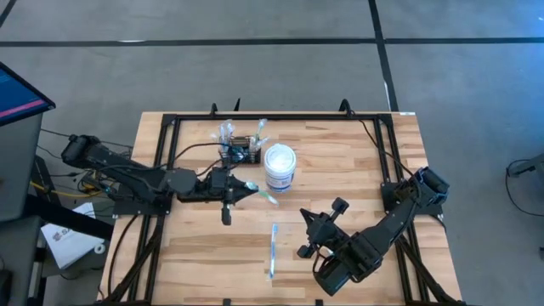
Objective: Pick & Place toothbrushing station
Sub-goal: Put the green toothbrush into the mesh organizer
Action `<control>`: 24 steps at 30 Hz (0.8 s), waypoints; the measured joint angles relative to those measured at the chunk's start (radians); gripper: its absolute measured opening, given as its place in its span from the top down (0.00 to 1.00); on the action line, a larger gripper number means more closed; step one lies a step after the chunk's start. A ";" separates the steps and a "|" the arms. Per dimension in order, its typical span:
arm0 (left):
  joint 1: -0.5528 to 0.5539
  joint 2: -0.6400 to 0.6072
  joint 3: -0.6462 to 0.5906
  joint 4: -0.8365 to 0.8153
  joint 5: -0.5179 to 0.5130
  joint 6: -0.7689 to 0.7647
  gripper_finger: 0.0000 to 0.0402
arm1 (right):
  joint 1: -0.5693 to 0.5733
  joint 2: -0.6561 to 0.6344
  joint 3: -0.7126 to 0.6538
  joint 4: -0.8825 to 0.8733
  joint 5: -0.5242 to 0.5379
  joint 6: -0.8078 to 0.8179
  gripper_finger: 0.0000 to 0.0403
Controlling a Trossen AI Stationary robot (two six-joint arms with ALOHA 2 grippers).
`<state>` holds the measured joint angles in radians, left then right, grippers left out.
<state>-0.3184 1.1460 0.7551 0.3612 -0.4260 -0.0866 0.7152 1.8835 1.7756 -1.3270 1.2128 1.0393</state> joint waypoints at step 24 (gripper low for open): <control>0.001 -0.162 0.000 -0.530 -0.522 -0.183 0.99 | -0.031 0.003 -0.106 0.133 -0.093 -0.001 1.00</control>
<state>-0.3176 0.9839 0.7551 -0.1692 -0.9475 -0.2692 0.6838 1.8866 1.6696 -1.1944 1.1201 1.0378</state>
